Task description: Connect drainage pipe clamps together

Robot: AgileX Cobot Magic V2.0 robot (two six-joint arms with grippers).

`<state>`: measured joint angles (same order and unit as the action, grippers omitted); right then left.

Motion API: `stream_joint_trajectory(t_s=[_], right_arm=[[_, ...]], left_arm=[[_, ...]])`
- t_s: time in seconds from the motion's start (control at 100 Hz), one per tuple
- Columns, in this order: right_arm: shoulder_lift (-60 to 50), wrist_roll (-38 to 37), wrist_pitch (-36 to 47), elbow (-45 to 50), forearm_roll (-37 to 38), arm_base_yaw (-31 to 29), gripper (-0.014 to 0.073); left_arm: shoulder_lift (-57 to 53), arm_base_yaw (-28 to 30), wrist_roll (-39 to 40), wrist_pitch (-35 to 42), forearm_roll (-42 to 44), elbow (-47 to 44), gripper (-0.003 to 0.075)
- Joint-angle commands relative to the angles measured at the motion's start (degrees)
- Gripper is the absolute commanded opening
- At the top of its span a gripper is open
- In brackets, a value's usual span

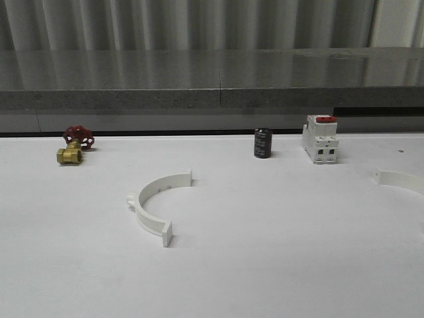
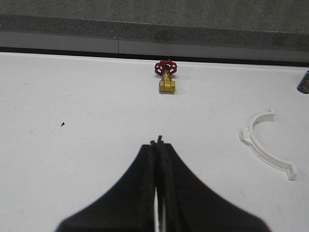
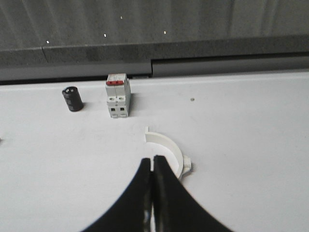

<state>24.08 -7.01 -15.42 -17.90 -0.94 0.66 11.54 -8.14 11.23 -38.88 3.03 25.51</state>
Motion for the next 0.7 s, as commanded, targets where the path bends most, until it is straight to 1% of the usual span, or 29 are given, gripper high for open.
stream_joint_trajectory(t_s=[0.0,0.13,0.23,0.31,0.49,0.53,0.58,0.63,0.69], right_arm=[[7.3,0.5,0.9,-6.4,0.4,-0.4,-0.0068],[17.0,0.5,-3.3,-13.2,0.4,-0.4,-0.0068],[23.5,0.5,-4.2,-16.8,0.4,-0.4,-0.0068],[29.0,0.5,-4.0,-18.4,0.4,-0.4,-0.0068],[36.8,0.5,-3.9,-19.2,0.4,-0.4,-0.0053],[38.0,0.5,-3.9,-19.2,0.4,-0.4,-0.0021],[39.4,0.5,-3.9,-19.2,0.4,-0.4,0.0043],[40.7,0.5,-4.1,-19.2,0.4,-0.4,0.0137],[41.7,0.5,-4.3,-19.2,0.4,-0.4,0.0285]], left_arm=[[0.5,0.1,-0.1,4.1,0.2,1.5,-0.0020],[0.5,0.1,-0.1,4.1,0.2,1.5,-0.0020],[0.5,0.1,-0.1,4.1,0.2,1.5,-0.0020],[0.5,0.1,-0.1,4.1,0.2,1.5,-0.0020],[0.5,0.1,-0.1,4.1,0.2,1.5,-0.0020],[0.5,0.1,-0.1,4.1,0.2,1.5,-0.0020],[0.5,0.1,-0.1,4.1,0.2,1.5,-0.0020],[0.5,0.1,-0.1,4.1,0.2,1.5,-0.0020],[0.5,0.1,-0.1,4.1,0.2,1.5,-0.0020]])
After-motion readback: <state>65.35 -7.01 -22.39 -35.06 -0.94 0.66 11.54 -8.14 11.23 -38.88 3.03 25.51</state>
